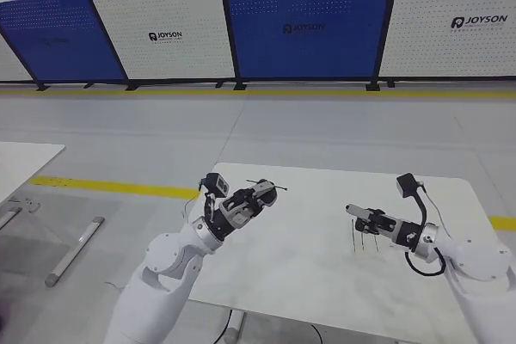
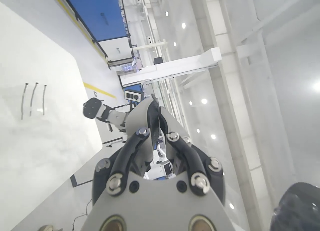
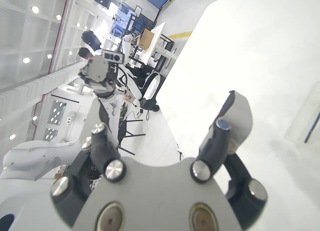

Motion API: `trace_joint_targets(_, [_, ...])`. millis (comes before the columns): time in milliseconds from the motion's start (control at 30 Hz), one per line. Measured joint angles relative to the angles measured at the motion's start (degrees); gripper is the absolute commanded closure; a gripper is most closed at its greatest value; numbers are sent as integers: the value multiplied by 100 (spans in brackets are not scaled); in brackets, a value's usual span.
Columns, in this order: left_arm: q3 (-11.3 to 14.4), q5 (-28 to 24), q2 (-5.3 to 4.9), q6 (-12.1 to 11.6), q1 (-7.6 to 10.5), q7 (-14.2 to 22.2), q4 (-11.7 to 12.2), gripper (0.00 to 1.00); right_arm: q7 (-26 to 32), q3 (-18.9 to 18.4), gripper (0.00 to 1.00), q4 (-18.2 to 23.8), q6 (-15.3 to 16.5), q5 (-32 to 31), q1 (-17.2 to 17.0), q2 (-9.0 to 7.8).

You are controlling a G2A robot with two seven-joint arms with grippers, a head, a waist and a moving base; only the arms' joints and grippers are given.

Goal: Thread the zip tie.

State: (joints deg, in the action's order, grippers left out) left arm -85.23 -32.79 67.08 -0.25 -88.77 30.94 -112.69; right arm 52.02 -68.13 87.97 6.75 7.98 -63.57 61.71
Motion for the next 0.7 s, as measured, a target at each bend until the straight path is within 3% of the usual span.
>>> trace_joint_targets(133, [-293, -105, -32, -112, -314, 143, -529, 100, 0, 0, 0, 0, 0, 0, 0, 0])
trace_joint_targets(333, [-478, -122, -54, -383, -713, 337, -984, 100, 0, 0, 0, 0, 0, 0, 0, 0])
trace_joint_targets(433, [-496, -118, -57, -400, -802, 304, -1034, 100, 0, 0, 0, 0, 0, 0, 0, 0])
trace_joint_targets(700, [-495, -120, -56, -397, -801, 298, -1031, 100, 0, 0, 0, 0, 0, 0, 0, 0])
